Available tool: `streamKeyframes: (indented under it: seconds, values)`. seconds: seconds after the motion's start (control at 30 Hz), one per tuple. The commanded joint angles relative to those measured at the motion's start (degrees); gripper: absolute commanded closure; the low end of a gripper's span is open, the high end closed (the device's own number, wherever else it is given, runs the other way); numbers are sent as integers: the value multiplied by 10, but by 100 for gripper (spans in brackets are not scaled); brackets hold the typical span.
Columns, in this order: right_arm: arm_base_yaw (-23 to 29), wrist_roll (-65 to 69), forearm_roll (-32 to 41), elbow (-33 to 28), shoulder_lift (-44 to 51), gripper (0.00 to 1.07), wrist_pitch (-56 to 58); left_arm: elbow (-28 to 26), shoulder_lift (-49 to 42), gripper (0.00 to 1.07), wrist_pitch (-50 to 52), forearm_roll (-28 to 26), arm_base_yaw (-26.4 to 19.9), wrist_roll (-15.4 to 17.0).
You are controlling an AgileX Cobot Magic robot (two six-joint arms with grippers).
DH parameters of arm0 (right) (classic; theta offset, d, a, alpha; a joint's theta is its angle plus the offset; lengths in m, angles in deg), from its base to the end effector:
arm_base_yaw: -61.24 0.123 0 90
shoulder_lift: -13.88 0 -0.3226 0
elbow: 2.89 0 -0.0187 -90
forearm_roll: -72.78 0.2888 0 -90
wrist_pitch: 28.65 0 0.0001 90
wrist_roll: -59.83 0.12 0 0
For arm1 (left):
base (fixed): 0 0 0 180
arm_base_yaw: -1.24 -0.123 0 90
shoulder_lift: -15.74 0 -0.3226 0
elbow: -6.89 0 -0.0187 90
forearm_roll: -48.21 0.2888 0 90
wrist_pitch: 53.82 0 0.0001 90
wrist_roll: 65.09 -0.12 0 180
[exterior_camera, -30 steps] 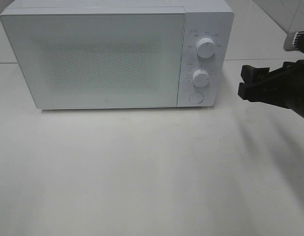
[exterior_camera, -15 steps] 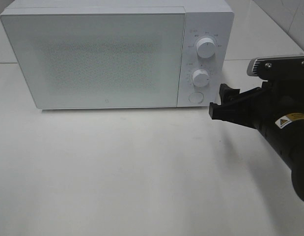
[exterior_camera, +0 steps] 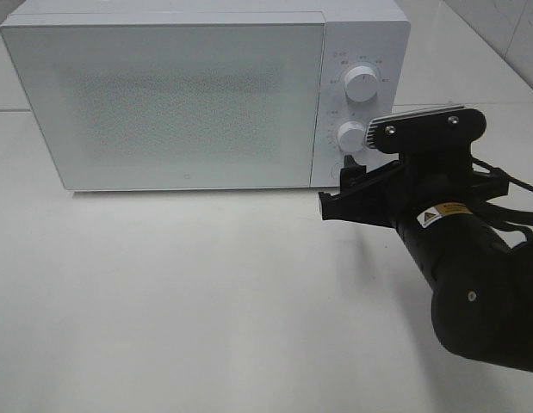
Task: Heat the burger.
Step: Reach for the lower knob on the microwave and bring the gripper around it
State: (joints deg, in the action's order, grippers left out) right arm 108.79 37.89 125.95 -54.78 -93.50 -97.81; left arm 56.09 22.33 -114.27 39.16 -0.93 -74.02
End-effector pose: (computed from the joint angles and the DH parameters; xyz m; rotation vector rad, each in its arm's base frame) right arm 0.2647 0.1564 0.1512 -0.0575 1.7054 -0.0883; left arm 0.0153 -0.0159 0.2858 0.1267 2.0154 -0.0657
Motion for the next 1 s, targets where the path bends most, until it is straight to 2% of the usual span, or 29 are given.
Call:
streamKeyframes:
  seconds: [0.03,0.4,1.0]
  values:
    - [3,-7,2,15,-8,32,-38,1,-11,6,7,0,0,5]
    - [-1,1,0,62,-53,32,-45,1,-11,6,7,0,0,5]
    - [-72,33,-36,147,-126,32,-16,1,-11,6,7,0,0,5]
